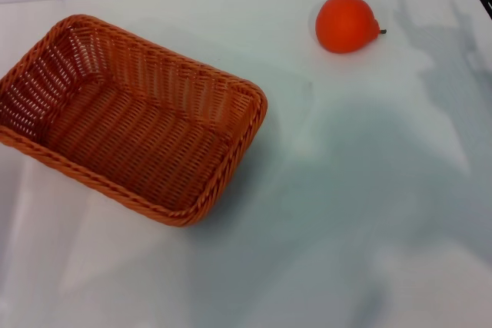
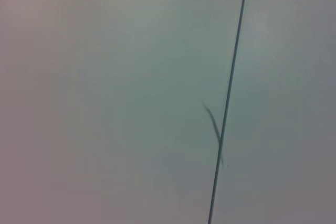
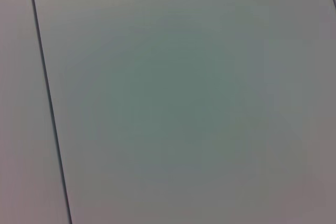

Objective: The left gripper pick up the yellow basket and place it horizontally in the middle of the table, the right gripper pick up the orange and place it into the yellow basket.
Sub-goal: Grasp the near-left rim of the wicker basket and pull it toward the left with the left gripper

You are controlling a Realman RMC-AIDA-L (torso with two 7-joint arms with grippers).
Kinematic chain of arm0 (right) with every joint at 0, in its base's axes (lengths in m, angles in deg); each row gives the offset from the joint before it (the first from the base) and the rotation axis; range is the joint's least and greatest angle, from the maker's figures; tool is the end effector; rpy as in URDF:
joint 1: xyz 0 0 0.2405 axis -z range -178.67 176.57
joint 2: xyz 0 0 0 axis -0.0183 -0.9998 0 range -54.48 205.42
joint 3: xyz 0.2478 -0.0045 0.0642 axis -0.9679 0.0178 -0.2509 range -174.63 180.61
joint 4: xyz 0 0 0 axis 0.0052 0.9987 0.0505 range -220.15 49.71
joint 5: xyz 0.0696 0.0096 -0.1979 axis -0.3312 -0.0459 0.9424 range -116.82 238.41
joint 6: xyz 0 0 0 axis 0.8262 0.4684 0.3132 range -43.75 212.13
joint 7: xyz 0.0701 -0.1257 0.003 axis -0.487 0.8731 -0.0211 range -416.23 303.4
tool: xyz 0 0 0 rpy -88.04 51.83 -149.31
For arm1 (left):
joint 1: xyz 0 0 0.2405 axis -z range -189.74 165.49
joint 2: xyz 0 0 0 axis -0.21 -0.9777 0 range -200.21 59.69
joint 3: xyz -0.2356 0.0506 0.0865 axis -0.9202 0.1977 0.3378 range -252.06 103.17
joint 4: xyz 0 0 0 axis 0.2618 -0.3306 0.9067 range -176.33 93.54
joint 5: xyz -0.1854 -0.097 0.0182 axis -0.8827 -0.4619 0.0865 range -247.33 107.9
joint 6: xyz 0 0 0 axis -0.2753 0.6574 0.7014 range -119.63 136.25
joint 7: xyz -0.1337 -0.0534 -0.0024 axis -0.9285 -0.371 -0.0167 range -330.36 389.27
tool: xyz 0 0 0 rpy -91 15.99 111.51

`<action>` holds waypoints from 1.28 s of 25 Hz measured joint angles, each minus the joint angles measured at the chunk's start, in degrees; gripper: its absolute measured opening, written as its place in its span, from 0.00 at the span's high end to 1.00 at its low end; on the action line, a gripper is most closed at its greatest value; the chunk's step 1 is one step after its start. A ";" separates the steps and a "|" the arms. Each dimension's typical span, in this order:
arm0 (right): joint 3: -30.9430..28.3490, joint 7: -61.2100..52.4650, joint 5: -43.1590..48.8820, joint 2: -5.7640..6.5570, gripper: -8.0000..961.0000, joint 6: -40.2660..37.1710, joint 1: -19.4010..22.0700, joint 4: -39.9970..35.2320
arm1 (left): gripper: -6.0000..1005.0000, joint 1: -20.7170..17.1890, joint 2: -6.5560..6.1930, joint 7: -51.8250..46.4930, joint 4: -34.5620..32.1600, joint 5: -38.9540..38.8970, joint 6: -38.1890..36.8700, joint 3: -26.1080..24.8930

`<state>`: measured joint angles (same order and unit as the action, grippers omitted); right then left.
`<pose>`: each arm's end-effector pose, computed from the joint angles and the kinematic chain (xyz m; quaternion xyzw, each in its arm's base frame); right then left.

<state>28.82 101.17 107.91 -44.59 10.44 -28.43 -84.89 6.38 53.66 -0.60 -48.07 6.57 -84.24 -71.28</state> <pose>0.3466 0.3276 0.0206 -0.2930 -0.6033 -0.6393 0.3761 -0.3386 0.2638 0.0283 -0.5974 -0.2238 -0.4611 0.6168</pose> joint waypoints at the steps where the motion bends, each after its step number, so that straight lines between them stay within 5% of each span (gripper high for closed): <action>1: 0.01 0.00 0.00 0.00 0.02 0.00 -0.03 0.04 | 0.43 0.02 0.01 0.00 0.00 0.00 0.01 0.00; 21: -0.15 -0.09 0.00 0.00 0.02 0.28 -0.53 0.64 | 0.43 0.17 -0.25 -1.24 -1.01 0.49 0.66 1.09; 26: -0.24 -0.09 0.00 0.00 0.02 0.83 -0.73 0.64 | 0.43 0.34 -0.80 -11.58 -6.89 0.57 3.44 6.69; 32: -0.34 -0.10 0.00 0.00 0.02 1.47 -1.15 0.64 | 0.43 0.74 -3.19 -20.70 -10.82 0.57 4.53 13.81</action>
<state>28.48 101.07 107.91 -44.58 11.91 -29.58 -84.25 7.12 50.47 -21.31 -58.89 7.14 -79.71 -57.47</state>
